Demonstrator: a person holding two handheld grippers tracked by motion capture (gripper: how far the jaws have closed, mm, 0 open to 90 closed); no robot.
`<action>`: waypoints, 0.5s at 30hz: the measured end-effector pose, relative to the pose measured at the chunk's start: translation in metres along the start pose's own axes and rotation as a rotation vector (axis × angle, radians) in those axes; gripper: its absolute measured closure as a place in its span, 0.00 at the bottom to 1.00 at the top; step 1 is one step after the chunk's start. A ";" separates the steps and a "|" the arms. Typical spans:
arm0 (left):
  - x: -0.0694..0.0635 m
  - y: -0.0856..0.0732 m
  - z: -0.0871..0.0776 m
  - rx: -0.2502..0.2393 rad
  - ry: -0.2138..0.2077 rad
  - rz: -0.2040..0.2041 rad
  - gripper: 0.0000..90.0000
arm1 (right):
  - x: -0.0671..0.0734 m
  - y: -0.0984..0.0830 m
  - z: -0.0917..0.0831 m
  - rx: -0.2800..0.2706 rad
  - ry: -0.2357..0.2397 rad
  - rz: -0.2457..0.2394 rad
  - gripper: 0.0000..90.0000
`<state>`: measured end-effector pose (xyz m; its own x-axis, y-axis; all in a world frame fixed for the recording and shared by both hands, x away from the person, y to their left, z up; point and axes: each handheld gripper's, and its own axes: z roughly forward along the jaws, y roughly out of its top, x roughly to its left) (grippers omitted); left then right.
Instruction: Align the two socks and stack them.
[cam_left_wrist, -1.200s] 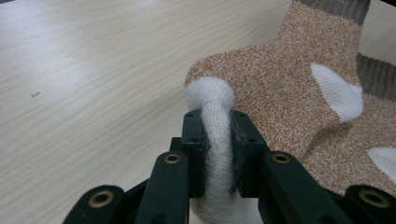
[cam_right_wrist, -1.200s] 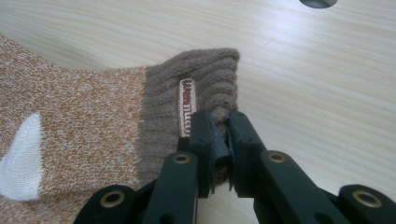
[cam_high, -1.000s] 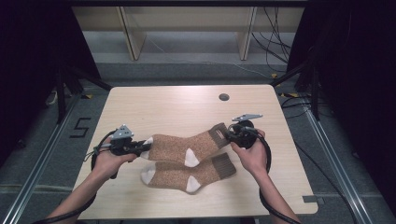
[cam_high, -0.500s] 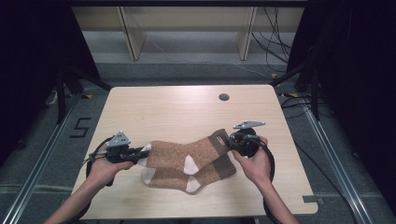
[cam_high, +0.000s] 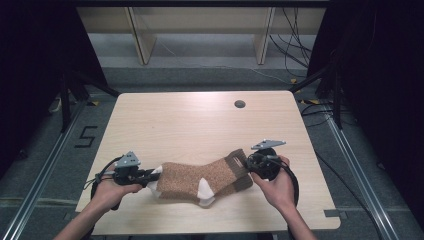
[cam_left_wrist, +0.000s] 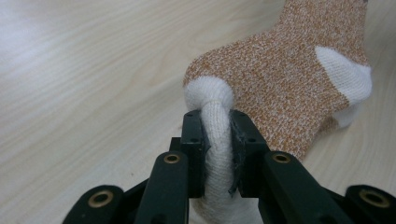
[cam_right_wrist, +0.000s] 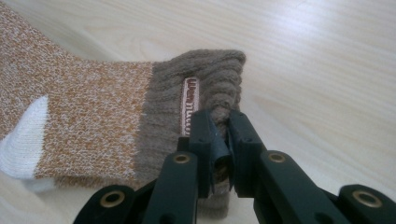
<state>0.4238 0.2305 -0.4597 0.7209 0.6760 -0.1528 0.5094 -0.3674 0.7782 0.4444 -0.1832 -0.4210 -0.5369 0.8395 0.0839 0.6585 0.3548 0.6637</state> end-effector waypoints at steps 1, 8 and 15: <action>0.000 -0.002 0.000 0.008 0.002 -0.001 0.85 | 0.001 -0.004 0.000 0.010 0.002 -0.007 0.92; -0.001 -0.011 0.007 0.034 -0.007 -0.008 0.85 | 0.006 -0.014 0.003 0.048 0.010 0.023 0.91; 0.004 -0.019 0.016 0.086 -0.008 0.001 0.84 | 0.001 -0.028 0.017 0.103 0.021 0.044 0.91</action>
<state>0.4241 0.2299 -0.4847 0.7249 0.6705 -0.1576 0.5473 -0.4218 0.7229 0.4347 -0.1853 -0.4522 -0.5162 0.8469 0.1277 0.7320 0.3587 0.5792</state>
